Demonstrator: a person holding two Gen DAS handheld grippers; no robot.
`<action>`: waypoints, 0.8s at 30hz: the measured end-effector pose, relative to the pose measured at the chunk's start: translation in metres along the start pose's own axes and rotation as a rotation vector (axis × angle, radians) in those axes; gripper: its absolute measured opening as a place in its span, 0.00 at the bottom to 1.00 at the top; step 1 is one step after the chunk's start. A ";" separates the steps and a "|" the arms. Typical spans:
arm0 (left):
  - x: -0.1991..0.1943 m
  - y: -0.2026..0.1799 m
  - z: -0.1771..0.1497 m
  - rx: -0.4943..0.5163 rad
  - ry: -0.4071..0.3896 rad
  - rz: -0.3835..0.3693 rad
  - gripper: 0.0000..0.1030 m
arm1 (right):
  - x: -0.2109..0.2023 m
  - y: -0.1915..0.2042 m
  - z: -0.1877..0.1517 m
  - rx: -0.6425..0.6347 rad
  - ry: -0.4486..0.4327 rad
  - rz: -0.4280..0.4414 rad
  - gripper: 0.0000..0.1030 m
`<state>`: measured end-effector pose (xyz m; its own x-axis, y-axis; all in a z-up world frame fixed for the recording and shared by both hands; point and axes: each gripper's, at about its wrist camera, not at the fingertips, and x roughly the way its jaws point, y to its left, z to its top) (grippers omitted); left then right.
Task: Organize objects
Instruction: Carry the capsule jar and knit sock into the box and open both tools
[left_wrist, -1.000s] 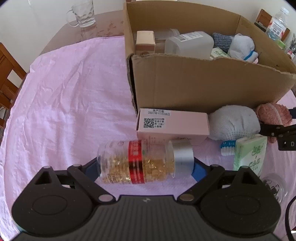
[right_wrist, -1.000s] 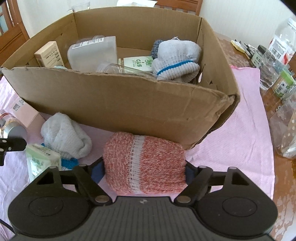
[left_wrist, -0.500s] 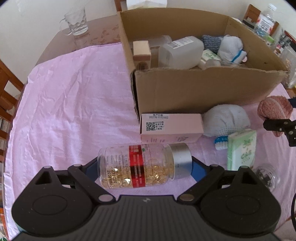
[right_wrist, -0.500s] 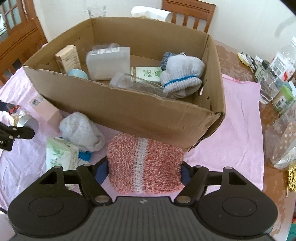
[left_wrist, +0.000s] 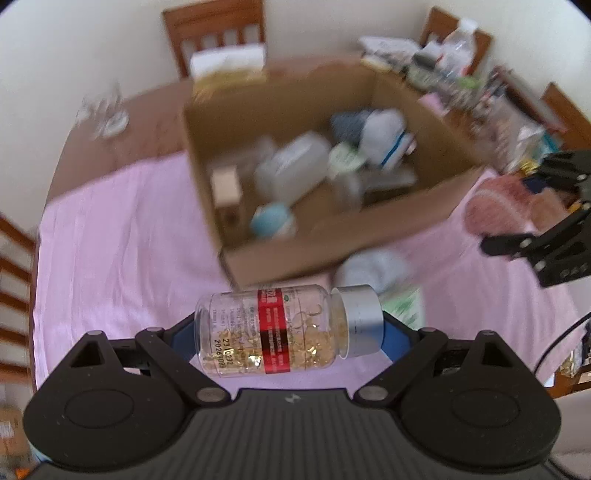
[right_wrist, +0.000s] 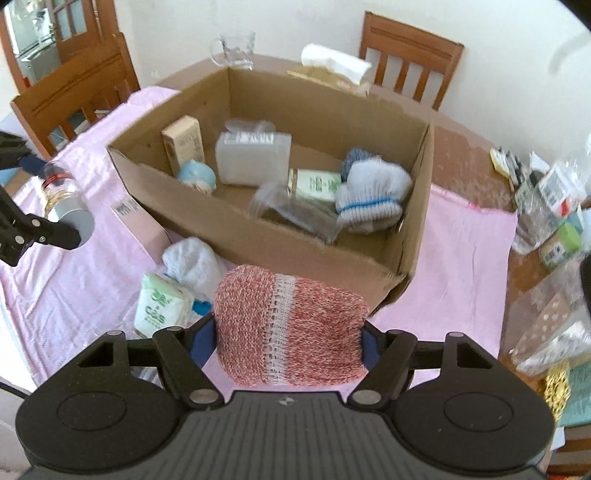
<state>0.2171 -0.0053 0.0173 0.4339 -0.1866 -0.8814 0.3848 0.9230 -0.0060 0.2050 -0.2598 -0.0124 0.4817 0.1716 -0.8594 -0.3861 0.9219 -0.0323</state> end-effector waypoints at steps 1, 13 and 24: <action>-0.006 -0.003 0.007 0.011 -0.021 -0.007 0.91 | -0.005 0.000 0.002 -0.010 -0.011 0.002 0.76; -0.004 -0.023 0.076 0.064 -0.158 -0.014 0.91 | -0.035 -0.014 0.032 -0.029 -0.120 -0.028 0.76; 0.010 -0.019 0.066 0.020 -0.174 -0.003 0.98 | -0.029 -0.020 0.037 -0.022 -0.116 -0.017 0.76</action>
<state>0.2676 -0.0471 0.0397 0.5666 -0.2466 -0.7862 0.4020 0.9156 0.0025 0.2281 -0.2699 0.0318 0.5759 0.1963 -0.7936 -0.3933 0.9176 -0.0584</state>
